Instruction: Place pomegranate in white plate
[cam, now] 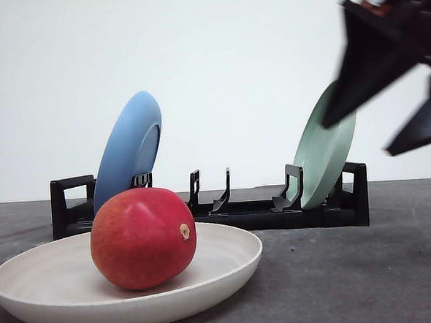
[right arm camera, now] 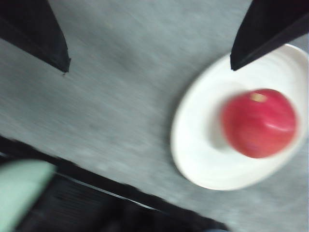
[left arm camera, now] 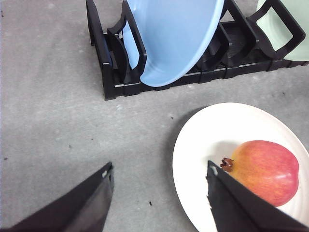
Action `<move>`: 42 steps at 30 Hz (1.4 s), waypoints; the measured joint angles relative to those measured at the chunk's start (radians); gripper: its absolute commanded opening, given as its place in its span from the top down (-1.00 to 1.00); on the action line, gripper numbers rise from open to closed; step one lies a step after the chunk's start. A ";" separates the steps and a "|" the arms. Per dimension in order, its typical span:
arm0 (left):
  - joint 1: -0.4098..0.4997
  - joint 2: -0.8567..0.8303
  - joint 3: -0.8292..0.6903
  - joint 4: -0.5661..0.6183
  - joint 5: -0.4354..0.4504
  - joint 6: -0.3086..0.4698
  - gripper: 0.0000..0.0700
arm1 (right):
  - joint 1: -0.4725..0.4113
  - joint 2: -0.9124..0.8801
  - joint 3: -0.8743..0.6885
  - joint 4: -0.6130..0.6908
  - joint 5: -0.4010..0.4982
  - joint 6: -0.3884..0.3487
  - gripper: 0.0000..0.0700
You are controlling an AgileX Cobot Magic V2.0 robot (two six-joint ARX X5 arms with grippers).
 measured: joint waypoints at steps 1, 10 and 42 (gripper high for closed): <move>0.000 0.000 0.000 0.000 0.000 0.000 -0.03 | -0.025 -0.010 -0.003 -0.012 0.000 -0.006 -0.89; 0.000 0.000 0.000 -0.001 0.000 -0.004 0.88 | -0.090 -0.027 -0.006 -0.019 0.000 -0.012 0.66; 0.174 -0.191 -0.287 0.281 0.000 -0.020 0.99 | -0.090 -0.027 -0.006 -0.019 -0.001 -0.014 0.91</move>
